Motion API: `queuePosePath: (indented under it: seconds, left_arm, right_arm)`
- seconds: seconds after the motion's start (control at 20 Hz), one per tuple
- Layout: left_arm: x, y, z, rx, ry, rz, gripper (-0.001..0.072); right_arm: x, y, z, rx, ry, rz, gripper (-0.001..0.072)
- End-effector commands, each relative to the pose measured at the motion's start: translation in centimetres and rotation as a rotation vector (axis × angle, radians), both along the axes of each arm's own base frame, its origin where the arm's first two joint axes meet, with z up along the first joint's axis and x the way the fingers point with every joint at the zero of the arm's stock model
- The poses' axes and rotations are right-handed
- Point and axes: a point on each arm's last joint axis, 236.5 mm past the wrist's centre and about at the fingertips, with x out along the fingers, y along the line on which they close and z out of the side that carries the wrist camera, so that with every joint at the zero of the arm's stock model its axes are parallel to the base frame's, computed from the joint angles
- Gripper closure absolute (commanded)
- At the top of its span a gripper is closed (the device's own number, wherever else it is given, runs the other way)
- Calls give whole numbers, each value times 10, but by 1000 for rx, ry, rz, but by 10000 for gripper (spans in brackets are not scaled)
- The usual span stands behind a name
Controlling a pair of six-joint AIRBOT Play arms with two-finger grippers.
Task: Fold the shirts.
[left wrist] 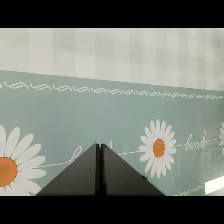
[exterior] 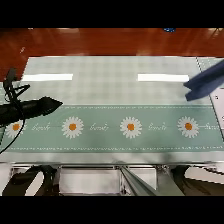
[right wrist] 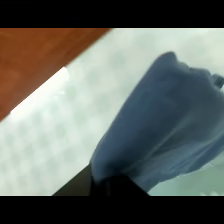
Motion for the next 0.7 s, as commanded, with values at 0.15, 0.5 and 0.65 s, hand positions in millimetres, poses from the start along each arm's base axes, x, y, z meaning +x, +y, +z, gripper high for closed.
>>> queuePosePath:
  seconds: [0.15, 0.5, 0.65]
  left_arm:
    - [0, 0, 0, 15, -15, -15, 684]
    - [2, 1, 1, 16, -22, -9, 683]
    - [4, 2, 2, 30, -44, -17, 684]
  right_arm:
    - [-133, -61, -61, 39, 339, -236, 690]
    - [-271, -62, -126, 167, 587, -588, 690]
    - [-317, -40, -155, 175, 754, -652, 685]
